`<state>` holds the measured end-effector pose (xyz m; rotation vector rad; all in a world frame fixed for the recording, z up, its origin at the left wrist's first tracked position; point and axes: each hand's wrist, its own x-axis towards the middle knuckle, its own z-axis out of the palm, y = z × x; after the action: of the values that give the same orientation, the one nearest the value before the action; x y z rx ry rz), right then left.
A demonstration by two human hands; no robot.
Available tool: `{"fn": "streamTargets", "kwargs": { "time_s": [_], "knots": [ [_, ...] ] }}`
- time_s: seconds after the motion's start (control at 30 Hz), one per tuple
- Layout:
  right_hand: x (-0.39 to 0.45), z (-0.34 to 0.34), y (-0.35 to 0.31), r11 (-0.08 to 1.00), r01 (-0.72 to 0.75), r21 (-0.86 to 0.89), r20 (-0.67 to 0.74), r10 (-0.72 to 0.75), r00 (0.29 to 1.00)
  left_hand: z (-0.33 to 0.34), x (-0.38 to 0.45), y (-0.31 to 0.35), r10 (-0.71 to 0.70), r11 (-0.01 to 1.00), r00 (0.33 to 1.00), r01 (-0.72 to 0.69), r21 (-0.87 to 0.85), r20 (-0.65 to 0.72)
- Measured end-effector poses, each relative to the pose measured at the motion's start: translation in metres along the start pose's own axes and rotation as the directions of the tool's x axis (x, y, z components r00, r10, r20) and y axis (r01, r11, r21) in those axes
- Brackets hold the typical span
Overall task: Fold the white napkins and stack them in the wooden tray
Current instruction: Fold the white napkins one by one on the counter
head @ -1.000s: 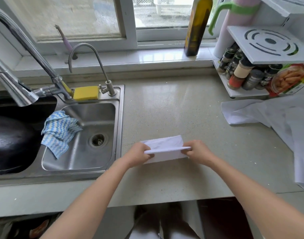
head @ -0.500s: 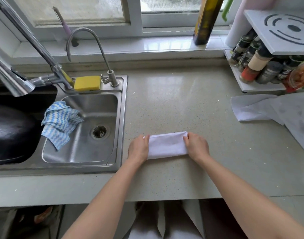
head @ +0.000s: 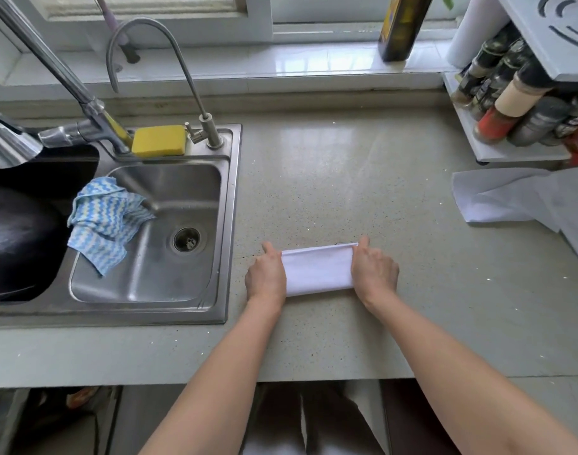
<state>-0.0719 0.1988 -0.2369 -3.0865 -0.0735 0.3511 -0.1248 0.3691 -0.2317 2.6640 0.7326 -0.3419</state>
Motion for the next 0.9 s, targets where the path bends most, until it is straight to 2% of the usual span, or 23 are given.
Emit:
{"fn": "streamTargets", "kwargs": {
  "time_s": [0.17, 0.37, 0.53, 0.6, 0.67, 0.73, 0.8, 0.87, 0.9],
  "knots": [
    [-0.002, -0.002, -0.004, 0.998, 0.006, -0.059, 0.007, -0.006, 1.0, -0.001, 0.002, 0.001, 0.015, 0.999, 1.0, -0.015, 0.045, -0.002],
    [-0.001, -0.005, -0.005, 0.989, 0.084, -0.122, 0.016, -0.082, 0.996, -0.003, 0.001, 0.007, 0.021, 0.996, 1.0, -0.022, 0.09, 0.021],
    [0.002, -0.011, -0.002, 0.95, 0.204, -0.235, 0.029, -0.202, 0.979, -0.003, 0.003, 0.008, 0.018, 0.996, 1.0, -0.019, 0.09, 0.01],
    [0.001, -0.017, -0.001, 0.949, 0.188, -0.252, -0.038, -0.204, 0.978, -0.004, 0.002, 0.008, 0.019, 0.995, 1.0, -0.021, 0.094, 0.014],
    [-0.005, -0.021, -0.004, 0.939, 0.217, -0.268, -0.184, -0.271, 0.945, -0.004, 0.002, 0.008, 0.022, 0.996, 1.0, -0.023, 0.09, 0.013],
    [-0.015, -0.011, -0.009, 0.901, 0.413, -0.131, -0.29, -0.433, 0.853, -0.004, 0.002, 0.009, 0.024, 0.996, 1.0, -0.025, 0.083, 0.007],
    [-0.026, 0.001, -0.011, 0.839, 0.545, -0.002, -0.157, -0.538, 0.828, -0.004, 0.002, 0.008, 0.032, 0.996, 0.999, -0.032, 0.083, 0.004],
    [-0.031, 0.014, -0.008, 0.858, 0.512, 0.046, 0.008, -0.513, 0.859, -0.006, 0.002, 0.008, 0.046, 0.995, 0.999, -0.048, 0.09, 0.019],
    [-0.032, 0.019, -0.005, 0.87, 0.491, 0.045, 0.032, -0.492, 0.87, -0.006, 0.002, 0.008, 0.05, 0.995, 0.998, -0.052, 0.088, 0.029]
  ]
}}
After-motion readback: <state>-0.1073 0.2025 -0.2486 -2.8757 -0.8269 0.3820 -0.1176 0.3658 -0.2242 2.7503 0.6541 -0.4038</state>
